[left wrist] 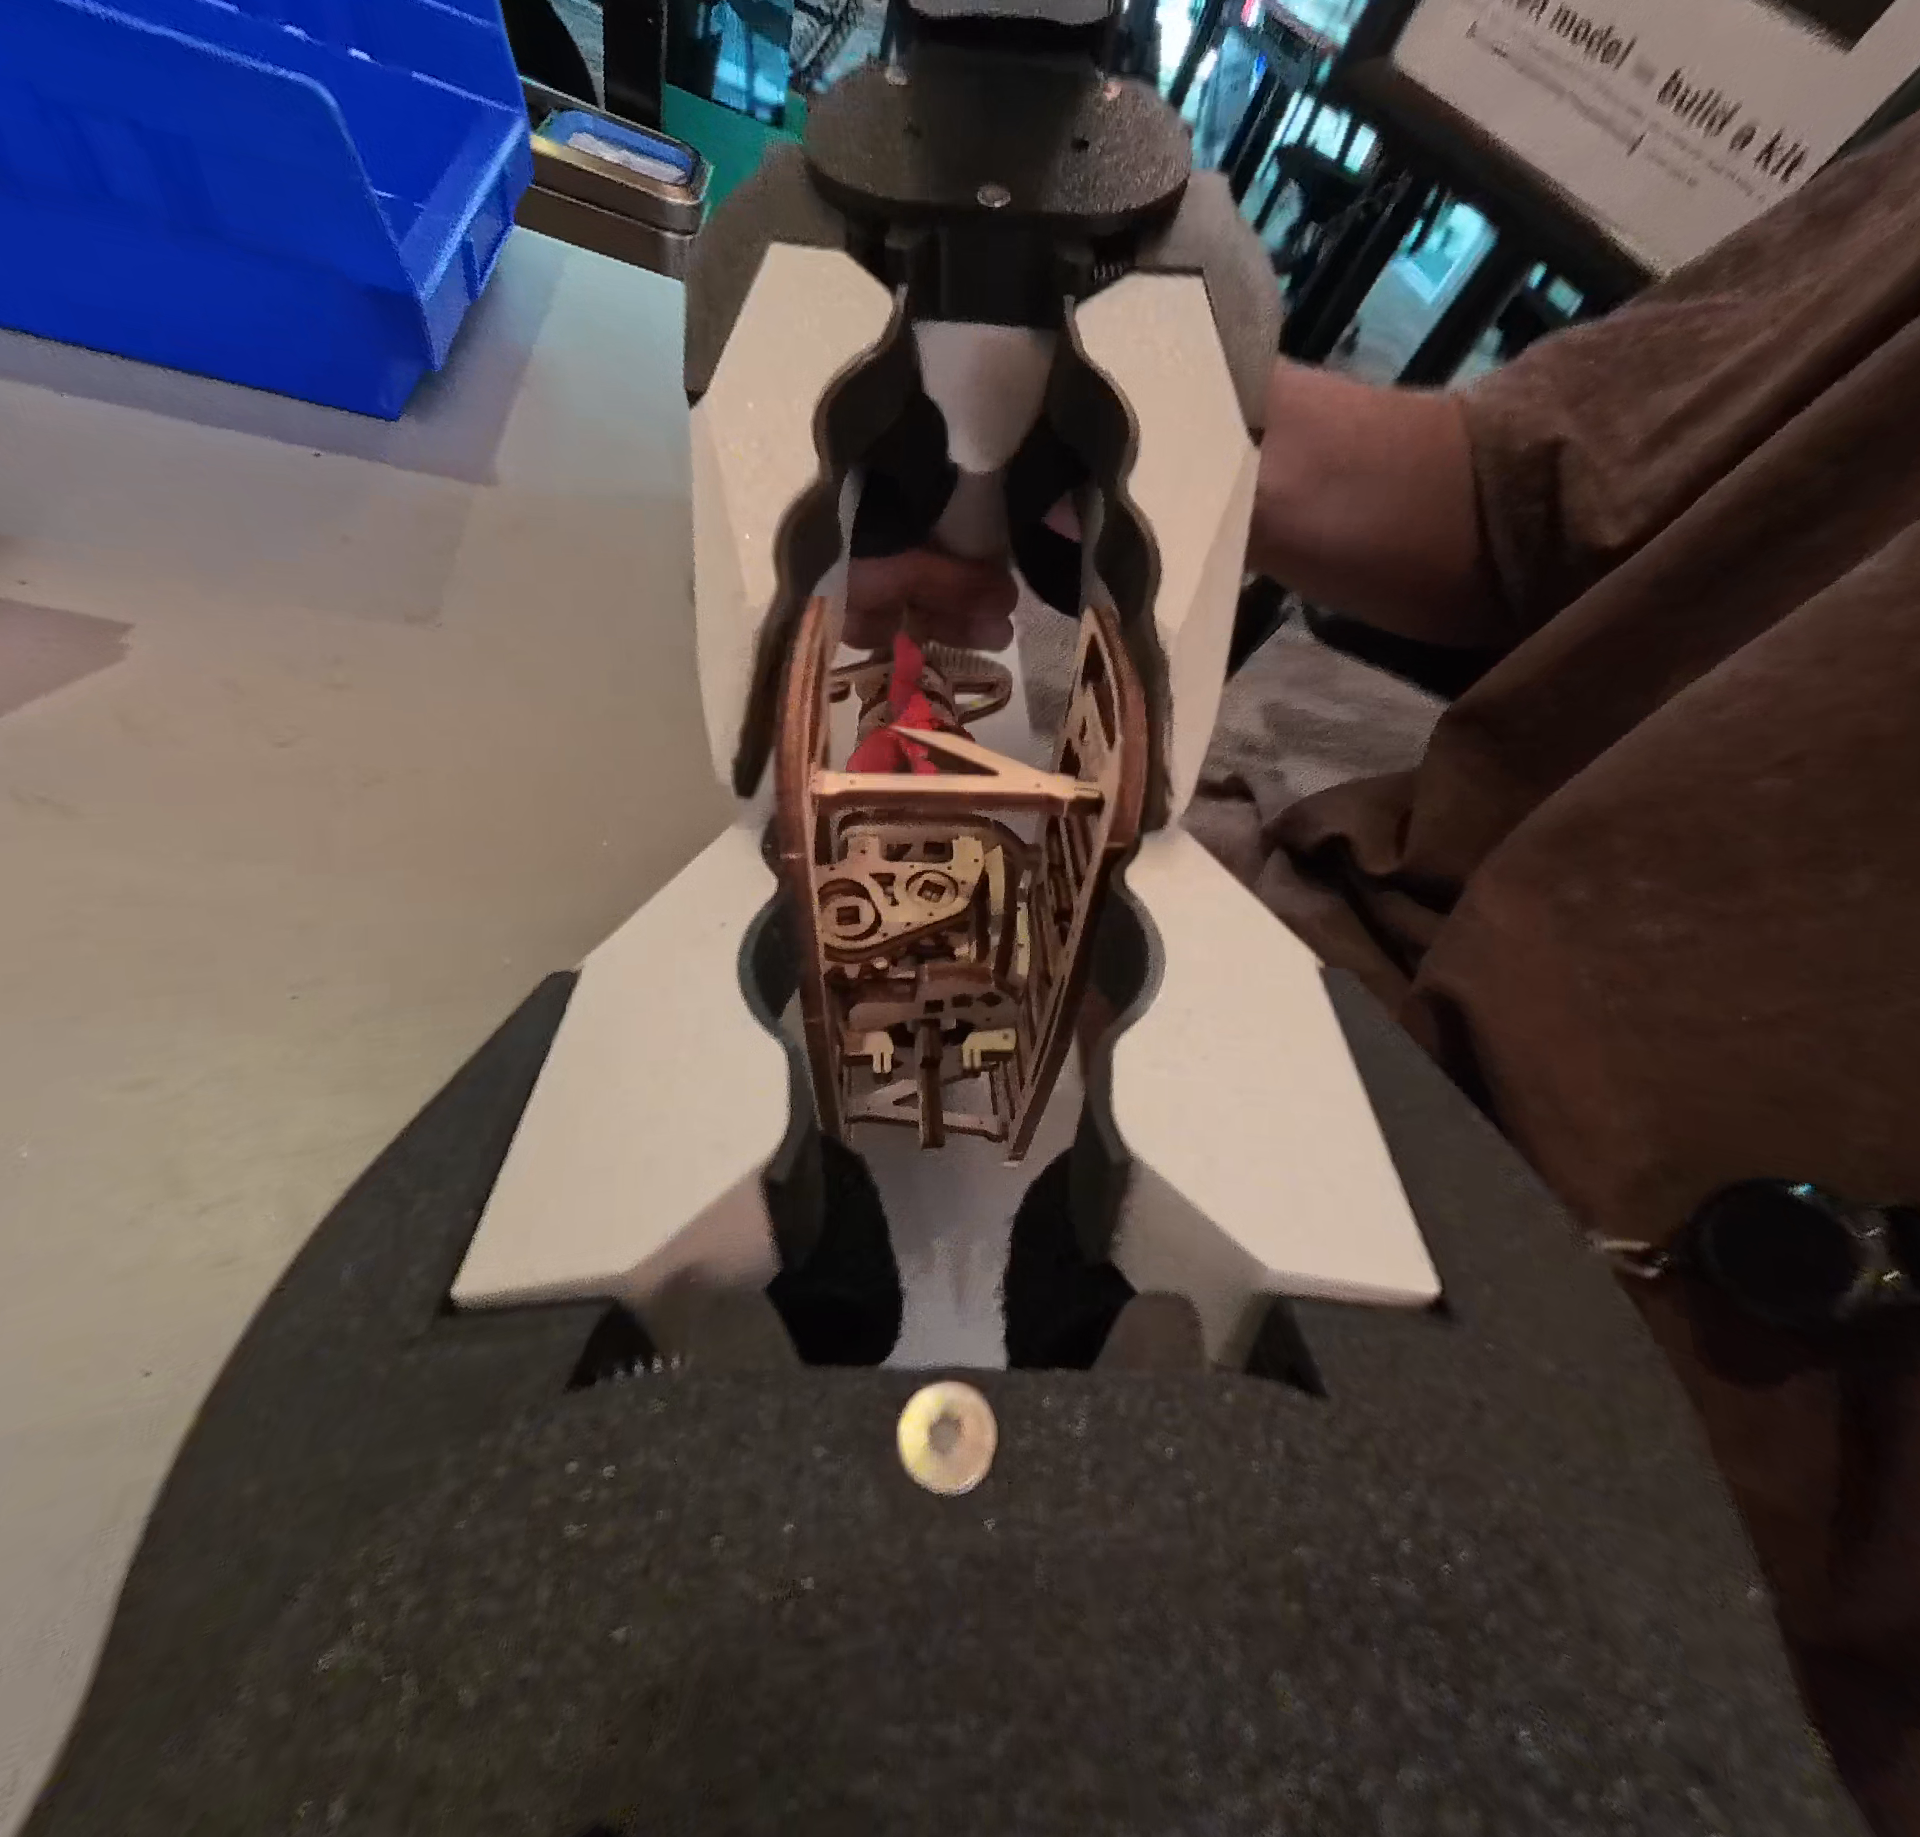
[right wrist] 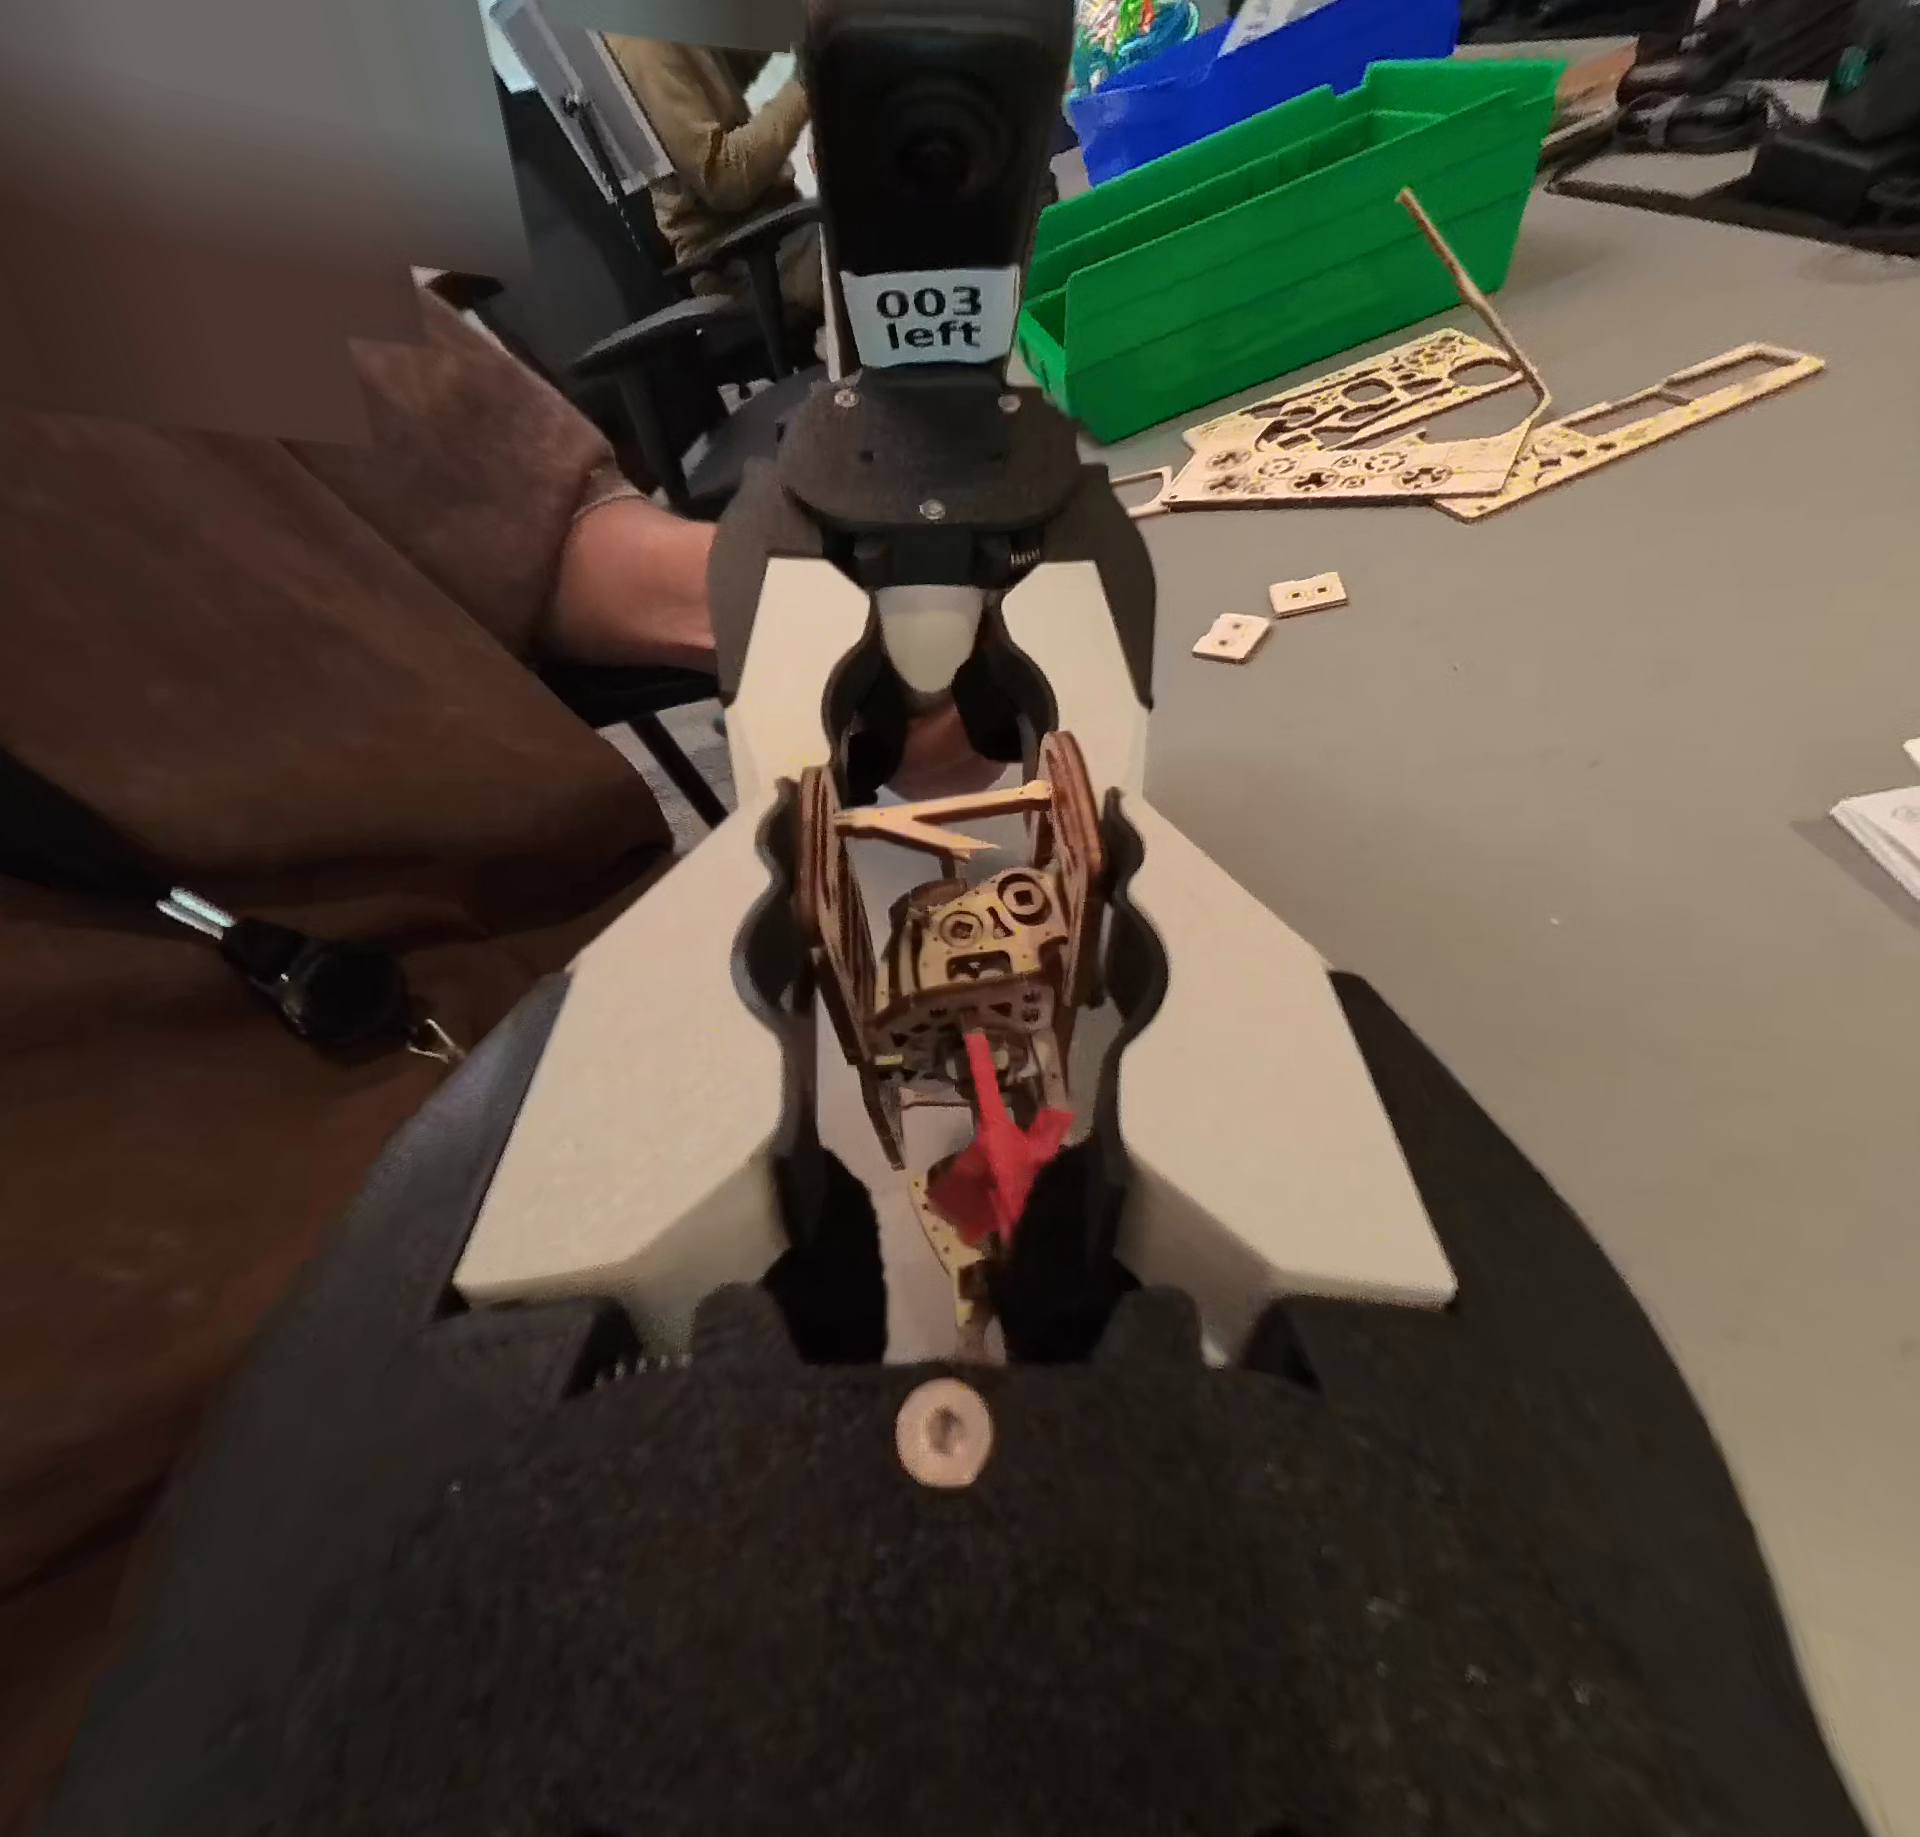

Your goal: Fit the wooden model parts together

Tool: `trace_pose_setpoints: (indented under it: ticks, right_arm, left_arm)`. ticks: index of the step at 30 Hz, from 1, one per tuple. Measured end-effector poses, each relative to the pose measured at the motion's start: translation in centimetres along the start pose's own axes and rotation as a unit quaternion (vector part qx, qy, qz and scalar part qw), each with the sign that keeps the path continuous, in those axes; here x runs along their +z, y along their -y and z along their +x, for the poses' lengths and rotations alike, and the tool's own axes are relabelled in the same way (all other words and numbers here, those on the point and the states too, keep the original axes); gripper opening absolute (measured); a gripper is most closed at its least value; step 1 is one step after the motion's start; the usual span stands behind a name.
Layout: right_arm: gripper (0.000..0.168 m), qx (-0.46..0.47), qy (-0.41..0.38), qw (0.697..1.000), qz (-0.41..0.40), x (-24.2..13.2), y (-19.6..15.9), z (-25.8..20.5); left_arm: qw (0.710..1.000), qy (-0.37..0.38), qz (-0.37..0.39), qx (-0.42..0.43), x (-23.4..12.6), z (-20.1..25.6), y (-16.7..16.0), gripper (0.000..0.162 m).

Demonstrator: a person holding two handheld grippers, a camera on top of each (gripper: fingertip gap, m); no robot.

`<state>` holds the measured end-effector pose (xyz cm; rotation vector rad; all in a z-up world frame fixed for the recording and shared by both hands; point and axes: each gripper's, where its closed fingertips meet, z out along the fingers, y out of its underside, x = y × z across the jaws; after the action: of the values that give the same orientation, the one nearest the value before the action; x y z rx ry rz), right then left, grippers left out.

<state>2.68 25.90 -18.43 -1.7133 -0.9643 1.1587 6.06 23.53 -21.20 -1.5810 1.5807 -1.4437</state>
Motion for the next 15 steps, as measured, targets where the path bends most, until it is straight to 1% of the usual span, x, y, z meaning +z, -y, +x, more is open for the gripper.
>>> trace_pose_setpoints:
  ticks: [3, 4, 6, 8, 9, 13, 15]
  right_arm:
    - [0.063, 0.025, -0.018, 1.000, 0.000, -0.9, 0.7, 1.3]
    - [0.062, 0.020, -0.032, 0.999, 0.006, -1.4, 1.0, 1.7]
    - [0.054, 0.003, -0.058, 0.998, 0.016, -2.3, 1.8, 2.0]
    - [0.040, -0.007, -0.064, 0.998, 0.016, -2.6, 2.3, 1.5]
    - [0.036, -0.009, -0.059, 0.998, 0.011, -2.5, 2.4, 1.1]
    - [0.042, 0.019, -0.034, 0.999, -0.034, -1.1, 0.9, 0.6]
    - [0.037, 0.034, -0.035, 0.998, -0.044, -0.6, 0.1, 0.9]
  left_arm:
    - [0.998, -0.019, 0.019, -0.059, 0.0, -0.4, 0.4, 0.052]
    - [0.997, -0.023, 0.029, -0.074, -0.2, -0.6, 0.6, 0.052]
    - [0.994, -0.021, 0.044, -0.101, -0.7, -1.3, 0.8, 0.052]
    - [0.993, -0.014, 0.048, -0.111, -1.0, -1.9, 0.7, 0.052]
    - [0.992, -0.013, 0.049, -0.112, -1.1, -1.9, 0.7, 0.052]
    - [0.992, -0.029, 0.043, -0.115, -0.6, -1.3, 0.5, 0.052]
    - [0.993, -0.029, 0.038, -0.110, -0.3, -1.0, 0.4, 0.052]
